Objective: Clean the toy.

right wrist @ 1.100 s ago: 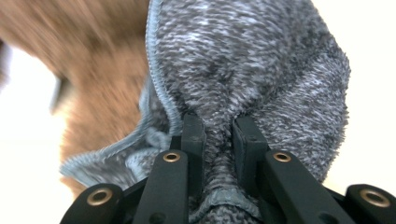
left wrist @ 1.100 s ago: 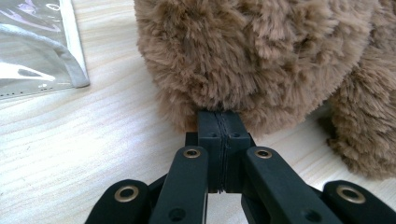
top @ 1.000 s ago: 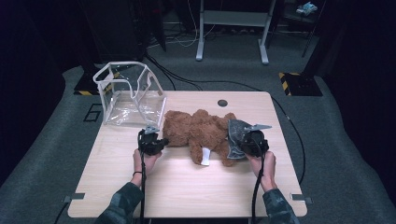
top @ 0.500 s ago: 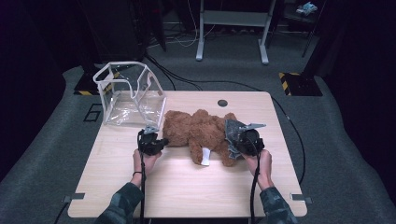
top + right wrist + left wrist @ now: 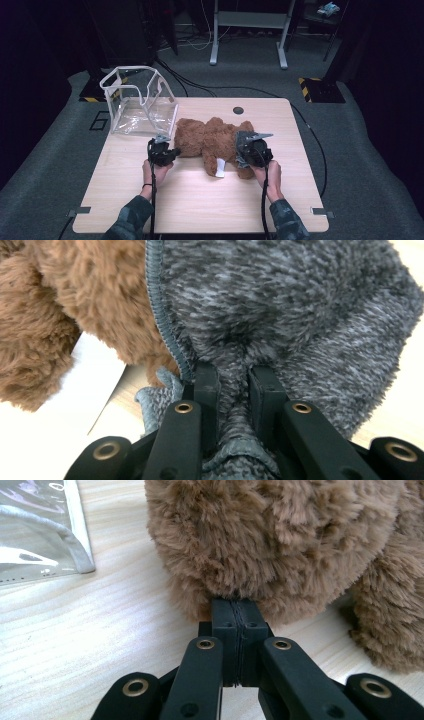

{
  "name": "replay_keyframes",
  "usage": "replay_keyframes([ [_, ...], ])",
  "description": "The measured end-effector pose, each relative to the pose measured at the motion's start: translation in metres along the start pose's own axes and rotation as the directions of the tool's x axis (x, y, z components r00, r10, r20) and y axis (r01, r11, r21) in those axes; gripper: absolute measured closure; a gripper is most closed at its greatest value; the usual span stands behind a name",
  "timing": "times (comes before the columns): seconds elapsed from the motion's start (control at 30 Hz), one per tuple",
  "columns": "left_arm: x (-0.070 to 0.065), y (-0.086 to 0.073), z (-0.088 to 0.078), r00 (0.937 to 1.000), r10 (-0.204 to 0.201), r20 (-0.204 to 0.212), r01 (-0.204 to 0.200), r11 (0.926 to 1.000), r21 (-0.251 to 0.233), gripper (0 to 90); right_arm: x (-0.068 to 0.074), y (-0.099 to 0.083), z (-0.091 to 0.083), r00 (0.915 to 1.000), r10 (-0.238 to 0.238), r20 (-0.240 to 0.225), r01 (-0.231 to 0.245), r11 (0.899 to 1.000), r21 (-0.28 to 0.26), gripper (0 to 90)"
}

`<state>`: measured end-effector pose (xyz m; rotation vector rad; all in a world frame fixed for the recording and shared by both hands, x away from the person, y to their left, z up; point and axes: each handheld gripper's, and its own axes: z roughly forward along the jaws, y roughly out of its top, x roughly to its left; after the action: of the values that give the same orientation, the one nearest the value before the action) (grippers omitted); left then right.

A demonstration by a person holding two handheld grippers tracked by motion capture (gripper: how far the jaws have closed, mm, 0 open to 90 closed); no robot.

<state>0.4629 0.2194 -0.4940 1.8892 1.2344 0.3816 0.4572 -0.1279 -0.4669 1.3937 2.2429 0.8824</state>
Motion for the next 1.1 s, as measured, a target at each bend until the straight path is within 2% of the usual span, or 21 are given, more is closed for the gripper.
replay_keyframes([
  [0.07, 0.0, 0.0, 0.0, 0.9999, -0.016, 0.003, 0.016, 0.9999, -0.003, 89.2, 0.0, -0.001, 0.001, 0.9999, -0.007, 0.007, 0.007, 1.0, 0.001, 77.6],
  [0.17, 0.0, -0.001, 0.0, 0.9998, -0.017, 0.003, 0.017, 0.9998, -0.01, 89.2, 0.002, 0.001, 0.0, 0.9993, -0.026, 0.029, 0.025, 1.0, 0.015, 77.6],
  [0.37, -0.001, -0.001, -0.001, 0.9998, -0.021, 0.001, 0.021, 0.9998, -0.005, 89.2, 0.002, 0.002, 0.001, 0.9991, -0.021, 0.036, 0.02, 1.0, 0.024, 77.6],
  [0.53, -0.002, 0.001, -0.001, 0.9999, -0.011, -0.007, 0.011, 0.9999, 0.003, 89.2, -0.001, 0.001, 0.0, 0.9999, -0.001, 0.013, 0.001, 1.0, 0.003, 77.8],
  [0.63, -0.002, 0.001, -0.001, 0.9999, -0.012, -0.01, 0.012, 0.9999, 0.006, 89.2, 0.0, 0.006, -0.014, 1.0, 0.003, -0.004, -0.003, 0.999, -0.049, 78.0],
  [0.7, -0.002, 0.002, -0.001, 0.9998, -0.011, -0.015, 0.011, 0.9999, 0.005, 89.2, 0.005, 0.013, -0.023, 1.0, -0.007, -0.004, 0.007, 0.997, -0.078, 77.9],
  [0.77, -0.002, 0.002, 0.0, 0.9999, -0.01, -0.013, 0.01, 0.9999, 0.004, 89.2, 0.009, 0.017, -0.023, 0.9997, -0.025, 0.0, 0.025, 0.997, -0.074, 77.9],
  [0.83, -0.002, 0.002, 0.0, 0.9998, -0.012, -0.013, 0.012, 0.9999, 0.003, 89.2, 0.008, 0.015, -0.013, 0.999, -0.041, 0.017, 0.042, 0.998, -0.046, 78.0],
  [0.9, -0.002, 0.002, -0.001, 0.9998, -0.014, -0.011, 0.014, 0.9999, 0.004, 89.2, 0.003, 0.008, -0.001, 0.999, -0.033, 0.031, 0.034, 0.999, -0.013, 78.0],
  [0.97, -0.002, 0.002, -0.001, 0.9999, -0.014, -0.005, 0.014, 0.9999, 0.004, 89.2, -0.006, 0.0, 0.005, 0.9996, 0.005, 0.027, -0.005, 1.0, -0.014, 78.1],
  [1.03, -0.003, 0.002, -0.001, 1.0, -0.007, -0.002, 0.007, 1.0, 0.001, 89.2, -0.012, -0.002, 0.003, 0.9988, 0.033, 0.035, -0.033, 0.999, -0.01, 78.0],
  [1.1, -0.003, 0.002, -0.002, 1.0, -0.007, -0.003, 0.007, 1.0, -0.001, 89.2, -0.013, 0.002, -0.002, 0.9986, 0.031, 0.042, -0.03, 0.999, -0.01, 77.9],
])
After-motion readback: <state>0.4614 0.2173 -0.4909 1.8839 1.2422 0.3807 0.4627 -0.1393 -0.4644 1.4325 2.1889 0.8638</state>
